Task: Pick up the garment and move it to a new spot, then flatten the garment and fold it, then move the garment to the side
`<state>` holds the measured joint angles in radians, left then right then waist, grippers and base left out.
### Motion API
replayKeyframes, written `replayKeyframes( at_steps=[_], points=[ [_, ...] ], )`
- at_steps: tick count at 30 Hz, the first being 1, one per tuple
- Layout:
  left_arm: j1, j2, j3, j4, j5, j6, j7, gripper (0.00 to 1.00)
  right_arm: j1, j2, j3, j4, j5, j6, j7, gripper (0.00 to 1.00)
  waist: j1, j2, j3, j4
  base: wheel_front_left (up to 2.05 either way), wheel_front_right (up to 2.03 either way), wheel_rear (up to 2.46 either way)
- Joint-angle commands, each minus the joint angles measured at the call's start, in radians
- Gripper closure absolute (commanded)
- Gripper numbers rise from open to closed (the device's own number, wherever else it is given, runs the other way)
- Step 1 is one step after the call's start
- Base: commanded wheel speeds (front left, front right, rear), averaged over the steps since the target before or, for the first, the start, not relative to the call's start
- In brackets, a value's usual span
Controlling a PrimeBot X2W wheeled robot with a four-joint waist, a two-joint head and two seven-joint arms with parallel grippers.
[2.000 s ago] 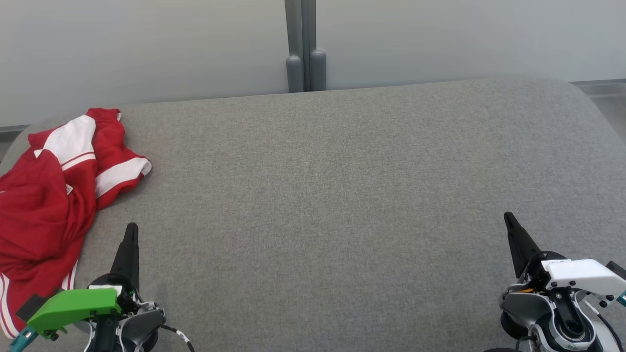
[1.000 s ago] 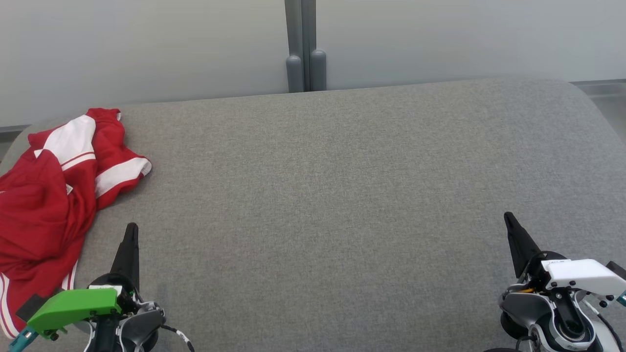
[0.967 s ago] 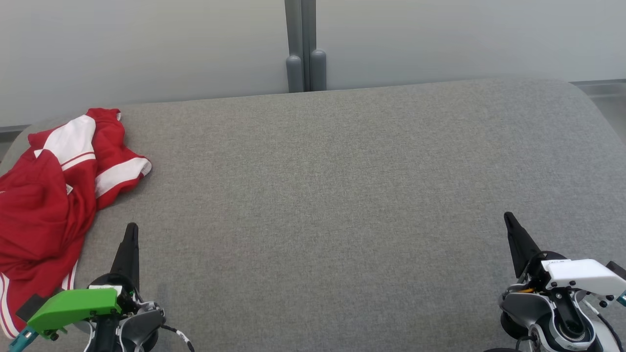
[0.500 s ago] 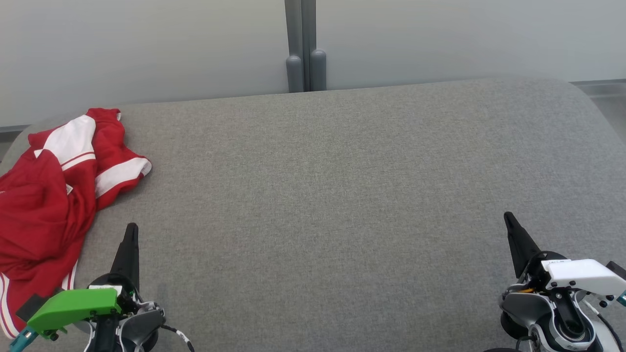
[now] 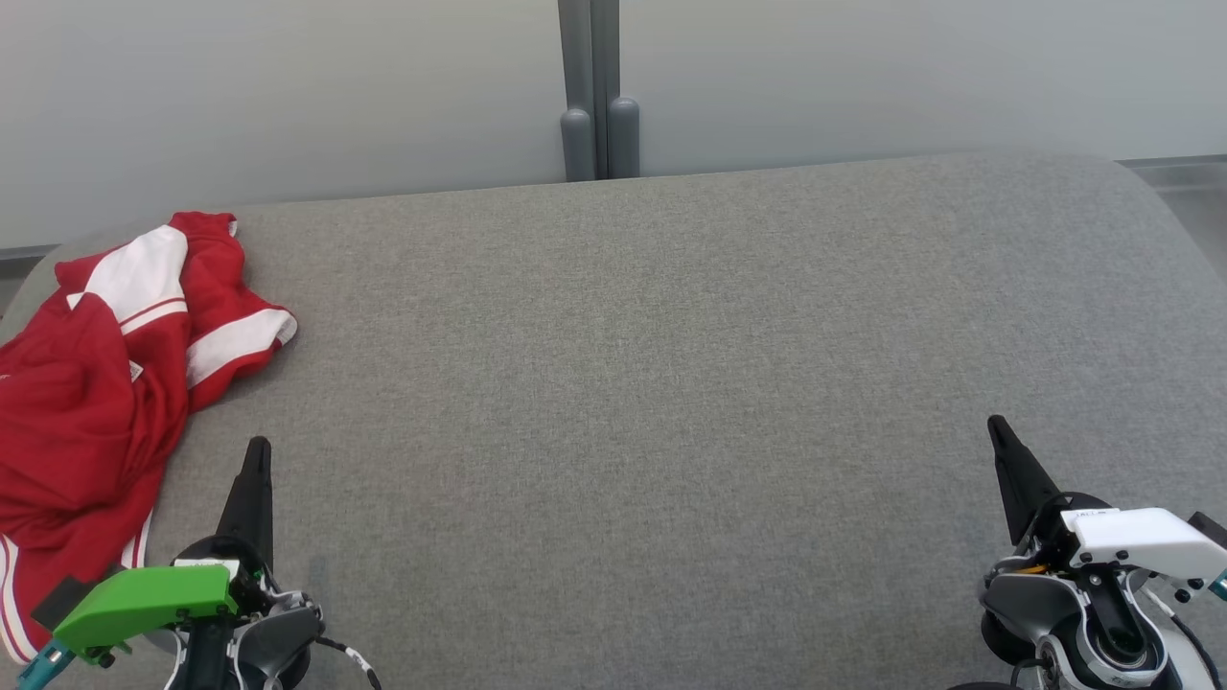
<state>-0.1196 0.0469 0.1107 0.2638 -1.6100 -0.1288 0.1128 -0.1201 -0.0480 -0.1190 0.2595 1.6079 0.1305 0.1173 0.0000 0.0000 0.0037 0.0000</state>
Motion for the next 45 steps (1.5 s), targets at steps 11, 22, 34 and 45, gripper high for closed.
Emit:
replayKeyframes(
  at_steps=[11, 22, 34, 45],
  points=[
    [0.027, -0.004, -0.028, -0.003, 0.003, 0.001, -0.030, 0.00, 0.030, 0.004, 0.019, -0.002, -0.011, 0.000, -0.032, 0.00, 0.0000, 0.0000, 0.000, 0.001, 0.00, 0.00, 0.00],
    [0.045, 0.002, -0.066, -0.018, 0.091, 0.001, -0.079, 0.00, 0.052, 0.003, 0.036, -0.048, -0.212, 0.000, -0.080, 0.00, 0.0000, 0.0000, 0.000, 0.001, 0.00, 0.00, 0.00],
    [0.053, 0.001, -0.077, -0.056, 0.401, 0.001, -0.129, 0.00, 0.063, -0.007, 0.062, -0.138, -0.590, 0.000, -0.131, 0.00, 0.0000, 0.0000, -0.002, 0.005, 0.00, 0.00, 0.00],
    [0.067, 0.001, -0.089, -0.066, 0.676, 0.000, -0.174, 0.00, 0.069, -0.042, 0.108, -0.135, -0.827, 0.000, -0.176, 0.00, 0.0000, 0.0000, -0.004, 0.007, 0.00, 0.00, 0.00]
  ],
)
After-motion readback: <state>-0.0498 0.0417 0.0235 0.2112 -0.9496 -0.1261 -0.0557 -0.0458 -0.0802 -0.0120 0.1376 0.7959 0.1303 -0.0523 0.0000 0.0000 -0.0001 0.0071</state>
